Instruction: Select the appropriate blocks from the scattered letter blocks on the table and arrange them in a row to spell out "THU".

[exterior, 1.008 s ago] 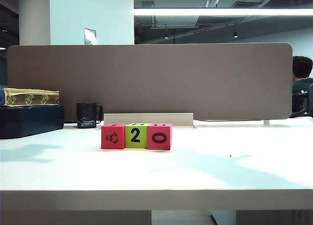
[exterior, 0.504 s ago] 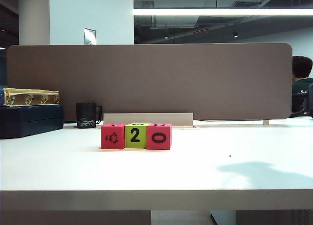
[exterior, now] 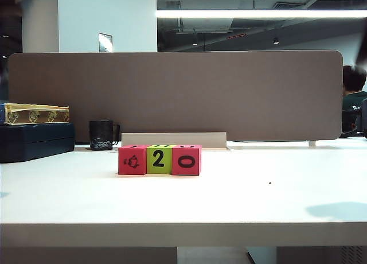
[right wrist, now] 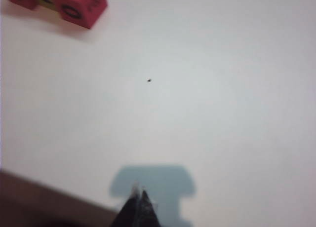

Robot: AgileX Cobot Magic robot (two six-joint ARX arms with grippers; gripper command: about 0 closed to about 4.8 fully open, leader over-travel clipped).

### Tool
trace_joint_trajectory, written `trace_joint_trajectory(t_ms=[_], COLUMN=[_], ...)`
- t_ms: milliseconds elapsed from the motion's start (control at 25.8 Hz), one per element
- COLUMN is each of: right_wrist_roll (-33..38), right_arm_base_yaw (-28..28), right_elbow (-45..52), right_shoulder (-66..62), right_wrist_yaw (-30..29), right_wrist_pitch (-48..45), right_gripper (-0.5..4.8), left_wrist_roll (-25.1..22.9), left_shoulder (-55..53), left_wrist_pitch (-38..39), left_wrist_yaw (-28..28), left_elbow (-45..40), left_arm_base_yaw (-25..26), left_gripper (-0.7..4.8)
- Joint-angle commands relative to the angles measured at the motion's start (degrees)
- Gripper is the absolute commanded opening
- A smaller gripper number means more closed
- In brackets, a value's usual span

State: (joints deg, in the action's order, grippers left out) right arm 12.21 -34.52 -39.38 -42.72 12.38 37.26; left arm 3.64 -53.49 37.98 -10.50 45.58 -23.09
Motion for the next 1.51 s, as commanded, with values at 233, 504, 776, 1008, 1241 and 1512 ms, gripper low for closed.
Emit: trace_joint_trajectory(t_ms=[233,504,776,1008,1241,1512], right_wrist_roll=[-0.24,-0.17,-0.2,-0.22,-0.22,-0.2], right_arm_base_yaw=[0.02,0.0,0.0,0.0,0.0,-0.07], right_elbow=[15.98,17.33,17.33,17.33,17.33,17.35], right_shoulder=[1.9,1.88,1.88,1.88,1.88,1.88], right_wrist_yaw=[4.28,5.03,4.02,4.02,4.02,3.98], right_wrist_pitch=[-17.53,-20.81,-20.83,-20.81,-20.83,-20.79], right_gripper=[-0.08,-0.08,-0.08,-0.08,-0.08,-0.08], left_wrist_roll=[-0.66,-1.88,-1.66,-1.66,-6.71,-1.86], left_shoulder=[0.24,0.24,0.24,0.24,0.74,20.74], left_wrist_pitch=[-21.31,-28.26,-28.24,-28.24,-32.39,-54.27], left_wrist_yaw=[-2.64,-9.22,-9.18,-9.18,-16.59,-5.81], left_elbow=[-15.08,-17.57,-17.57,-17.57,-18.62,-35.23], left_arm_base_yaw=[0.02,0.02,0.0,0.0,0.5,15.06], left_gripper=[-0.06,-0.05,-0.06,-0.05,-0.05,-0.05])
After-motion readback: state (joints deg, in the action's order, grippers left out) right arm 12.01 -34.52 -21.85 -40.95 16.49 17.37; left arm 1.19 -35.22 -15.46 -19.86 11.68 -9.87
